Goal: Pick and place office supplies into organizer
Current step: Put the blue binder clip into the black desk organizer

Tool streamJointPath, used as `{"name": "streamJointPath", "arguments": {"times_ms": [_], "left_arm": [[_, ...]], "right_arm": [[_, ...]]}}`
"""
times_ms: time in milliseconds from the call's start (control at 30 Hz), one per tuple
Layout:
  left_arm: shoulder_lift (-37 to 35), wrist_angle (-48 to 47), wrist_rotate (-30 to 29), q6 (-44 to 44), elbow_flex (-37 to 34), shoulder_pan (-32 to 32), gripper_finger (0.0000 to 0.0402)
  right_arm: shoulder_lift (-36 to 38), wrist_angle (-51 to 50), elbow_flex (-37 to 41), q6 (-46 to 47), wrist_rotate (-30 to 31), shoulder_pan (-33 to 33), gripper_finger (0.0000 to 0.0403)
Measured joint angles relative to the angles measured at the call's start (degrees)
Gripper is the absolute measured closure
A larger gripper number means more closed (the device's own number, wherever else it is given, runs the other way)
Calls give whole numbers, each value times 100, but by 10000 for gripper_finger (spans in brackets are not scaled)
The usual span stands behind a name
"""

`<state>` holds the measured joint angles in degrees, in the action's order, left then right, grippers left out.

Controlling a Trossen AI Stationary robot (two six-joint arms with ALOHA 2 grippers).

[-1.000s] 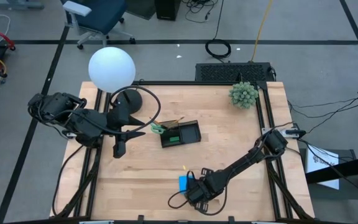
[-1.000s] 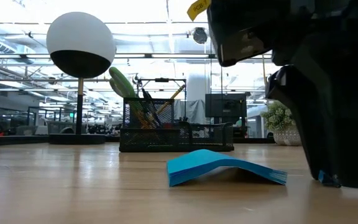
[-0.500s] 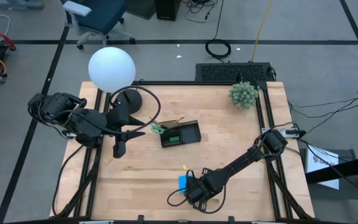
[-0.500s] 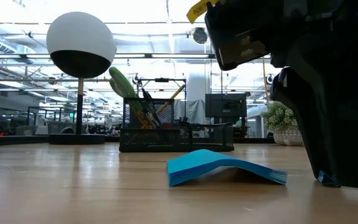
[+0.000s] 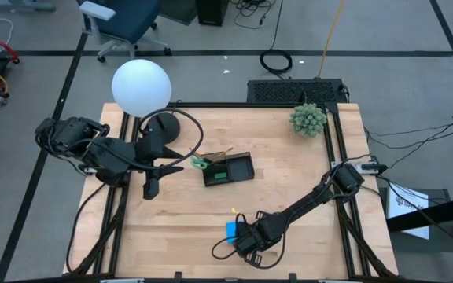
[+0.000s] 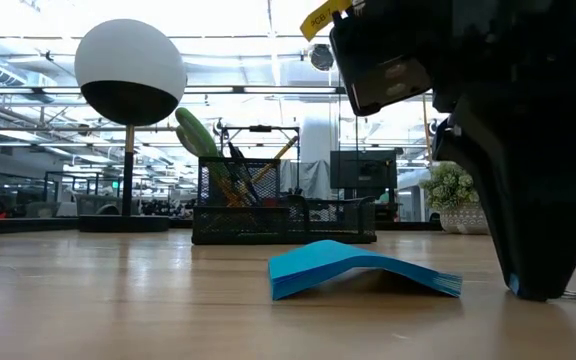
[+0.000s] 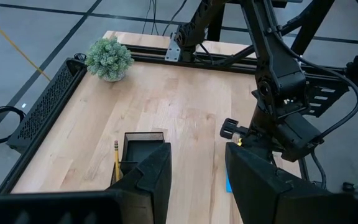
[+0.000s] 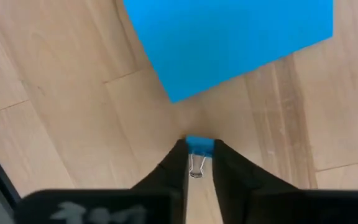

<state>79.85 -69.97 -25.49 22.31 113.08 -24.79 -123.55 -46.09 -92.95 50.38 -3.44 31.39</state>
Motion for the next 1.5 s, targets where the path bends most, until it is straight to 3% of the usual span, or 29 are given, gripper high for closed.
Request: {"name": "streamJointPath", "arguments": {"times_ms": [167, 800, 1333, 1500], "left_arm": [[1, 0, 0, 0, 2, 1, 256], [1, -2, 1, 0, 0, 0, 256], [1, -1, 1, 0, 0, 0, 256], [0, -2, 3, 0, 0, 1, 256]], "right_arm": [[2, -19, -7, -10, 11, -6, 386], [7, 28, -4, -14, -274, -76, 385], [15, 93, -4, -34, -282, -91, 276], [17, 57, -4, -19, -250, -91, 260]]}}
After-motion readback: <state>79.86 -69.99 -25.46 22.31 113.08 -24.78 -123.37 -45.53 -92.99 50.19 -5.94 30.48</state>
